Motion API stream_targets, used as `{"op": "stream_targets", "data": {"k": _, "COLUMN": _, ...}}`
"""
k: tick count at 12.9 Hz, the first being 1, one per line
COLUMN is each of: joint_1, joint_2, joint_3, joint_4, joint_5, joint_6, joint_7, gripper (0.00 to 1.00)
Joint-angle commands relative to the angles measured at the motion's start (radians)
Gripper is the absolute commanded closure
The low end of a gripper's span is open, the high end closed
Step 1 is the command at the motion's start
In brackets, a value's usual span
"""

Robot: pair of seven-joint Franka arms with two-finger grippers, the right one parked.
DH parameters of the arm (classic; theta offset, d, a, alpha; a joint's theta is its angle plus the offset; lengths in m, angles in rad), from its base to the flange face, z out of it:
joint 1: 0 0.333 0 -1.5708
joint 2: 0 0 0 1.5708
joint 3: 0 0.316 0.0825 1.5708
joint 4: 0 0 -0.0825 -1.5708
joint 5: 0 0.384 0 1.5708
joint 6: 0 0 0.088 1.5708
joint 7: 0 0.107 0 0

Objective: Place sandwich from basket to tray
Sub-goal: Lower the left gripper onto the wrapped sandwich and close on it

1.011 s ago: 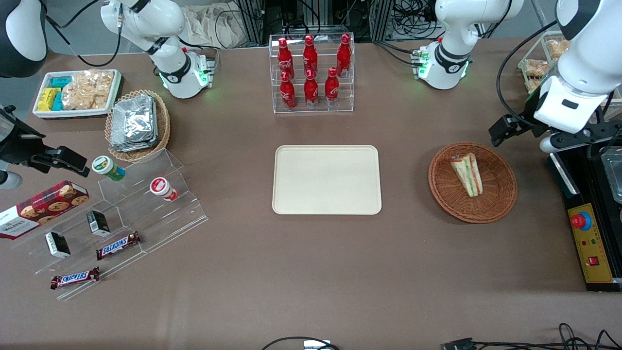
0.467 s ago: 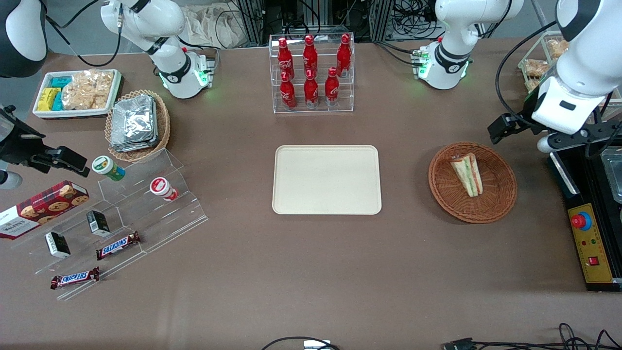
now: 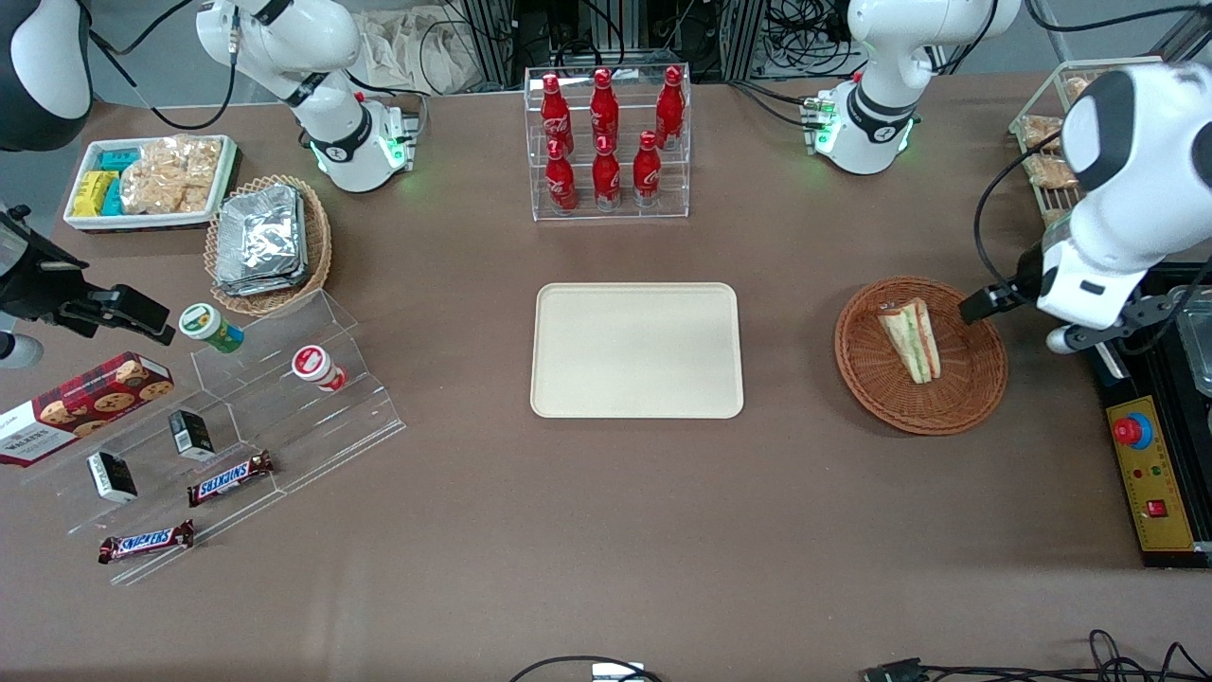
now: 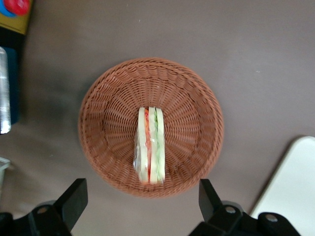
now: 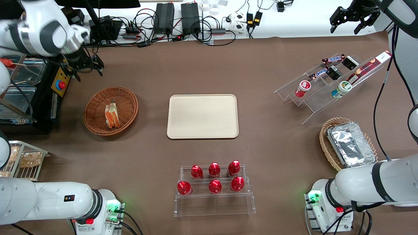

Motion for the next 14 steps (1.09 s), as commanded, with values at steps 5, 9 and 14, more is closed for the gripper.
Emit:
{"op": "stream_targets", "data": {"k": 5, "joint_1": -0.019, "joint_2": 0.109, "joint_3": -0.003, "joint_4": -0.269, "joint_5": -0.004, "joint_6": 0.418, "joint_7": -0.097, "gripper": 0.01}}
{"op": "stream_targets", "data": {"k": 9, "joint_1": -0.031, "joint_2": 0.200, "joint_3": -0.006, "joint_4": -0.281, "joint_5": -0.003, "joint_6": 0.465, "joint_7": -0.097, "gripper": 0.01}}
{"op": "stream_targets", "data": {"k": 14, "joint_1": -0.031, "joint_2": 0.229, "joint_3": -0.005, "joint_4": -0.286, "joint_5": -0.003, "joint_6": 0.466, "joint_7": -0.095, "gripper": 0.05}}
